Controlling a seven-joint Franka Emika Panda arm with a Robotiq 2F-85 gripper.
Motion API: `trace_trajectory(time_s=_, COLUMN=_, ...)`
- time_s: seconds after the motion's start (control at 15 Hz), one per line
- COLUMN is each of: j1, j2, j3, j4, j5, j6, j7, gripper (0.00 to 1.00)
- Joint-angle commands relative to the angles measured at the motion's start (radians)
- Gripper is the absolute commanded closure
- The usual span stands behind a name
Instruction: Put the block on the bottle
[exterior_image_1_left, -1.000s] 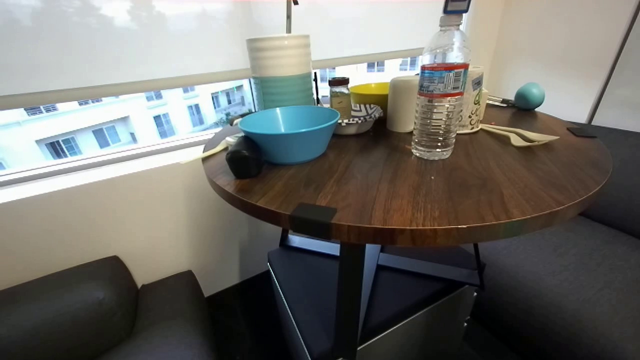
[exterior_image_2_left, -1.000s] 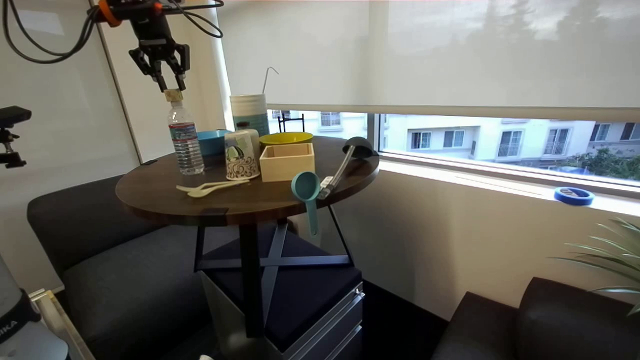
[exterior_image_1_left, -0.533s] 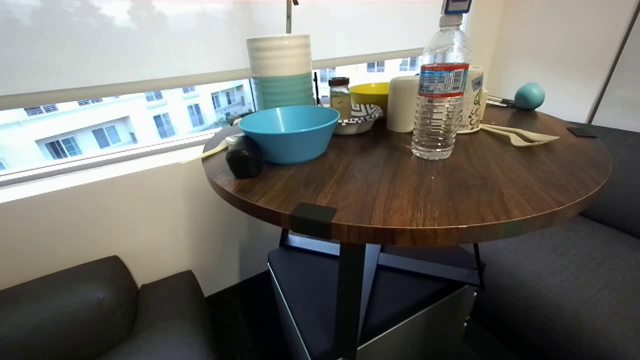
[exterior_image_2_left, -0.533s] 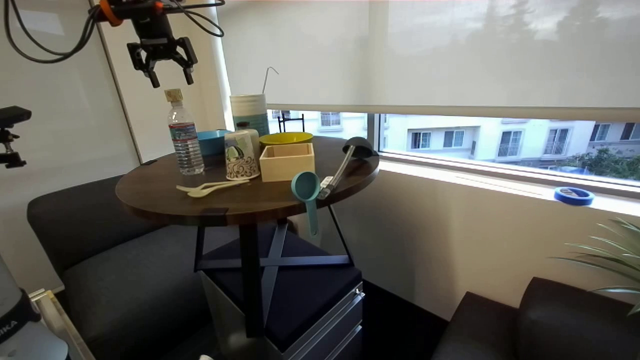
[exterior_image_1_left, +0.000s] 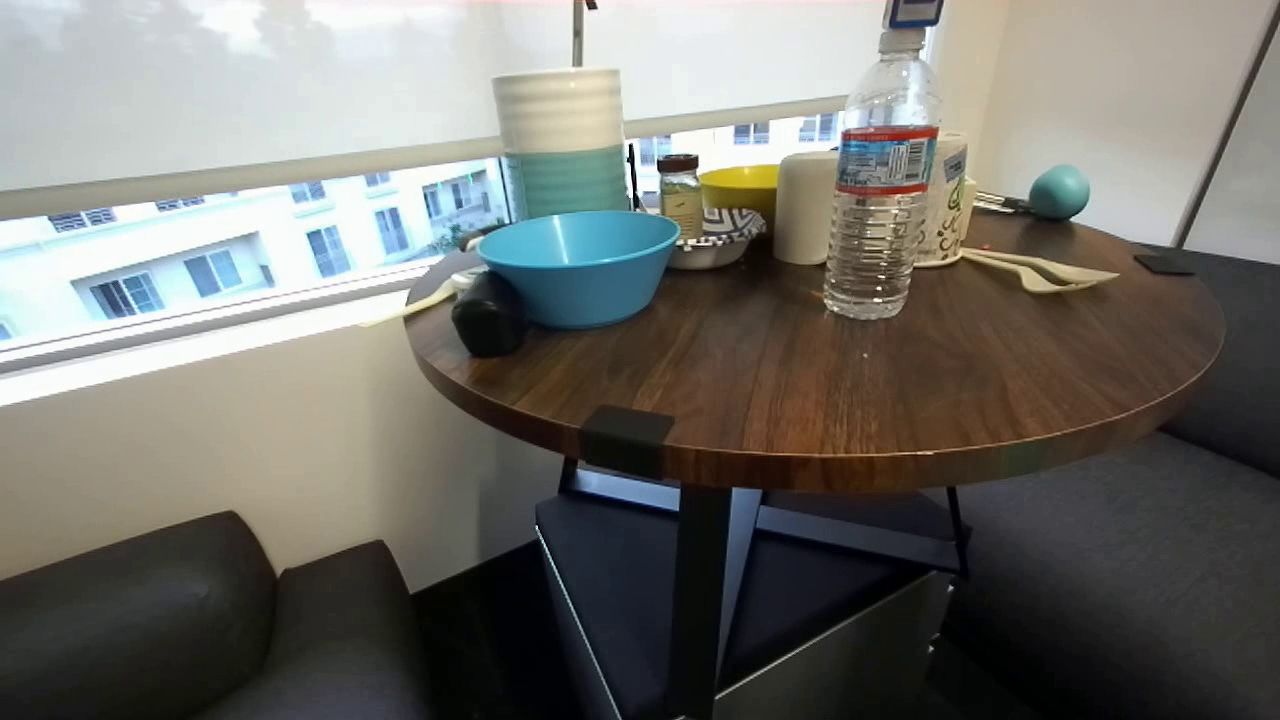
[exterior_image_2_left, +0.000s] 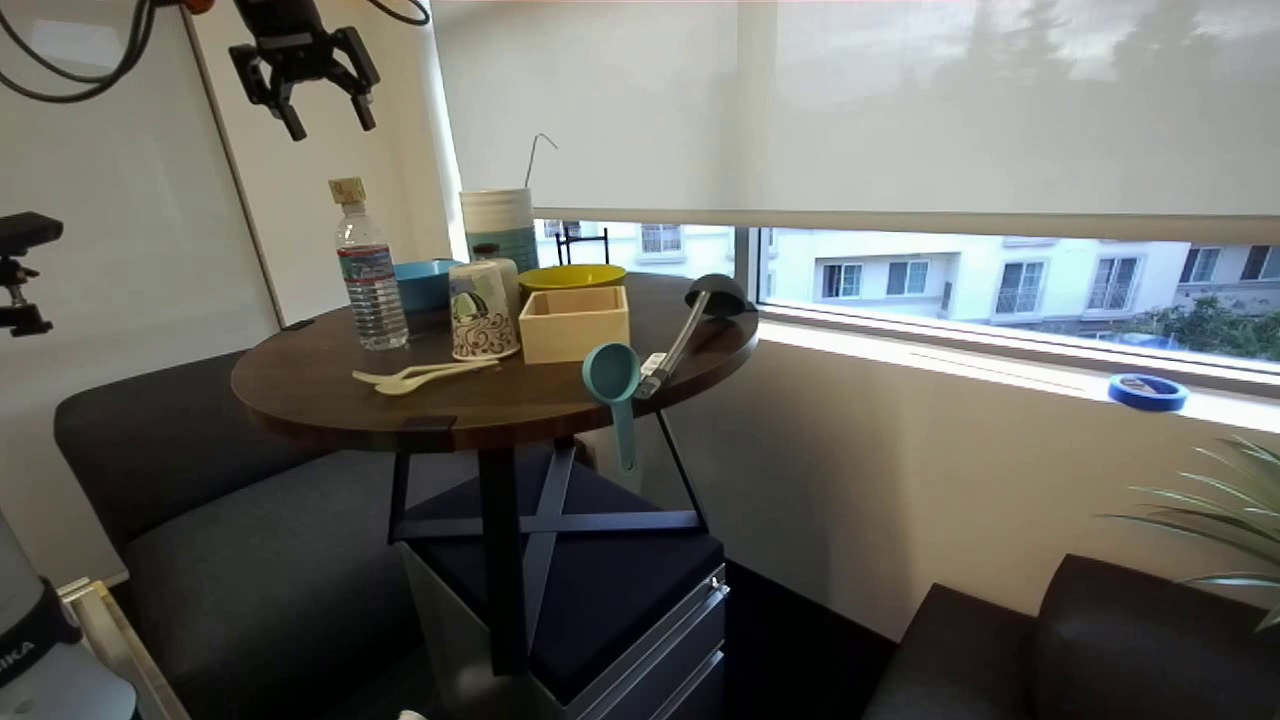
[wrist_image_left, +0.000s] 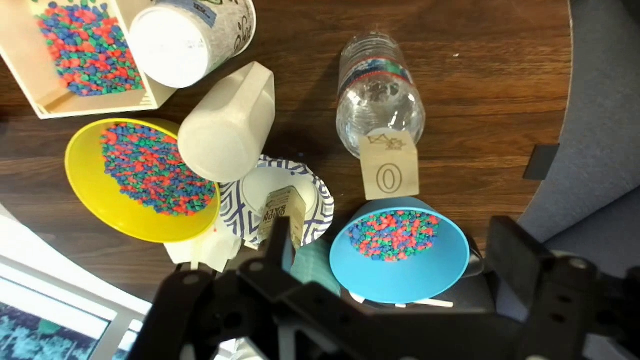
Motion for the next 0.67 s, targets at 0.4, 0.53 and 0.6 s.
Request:
trace_trajectory(time_s=0.4, j1=0.005, j2=-0.32, j3=-0.021, j4=-0.235, j5=0.056, j6=0.123, j7=0.039, gripper=0.0)
trace_trajectory(time_s=0.53, j1=0.003, j2=-0.279, j3=-0.018, j4=-0.189, j5=0.034, j6=0.088, j7=0.029, gripper=0.0)
trace_trajectory(time_s=0.6, j1=0.004, j2=-0.298, j3=-0.018, j4=-0.208, j5=0.035, j6=0.098, j7=0.032, gripper=0.0)
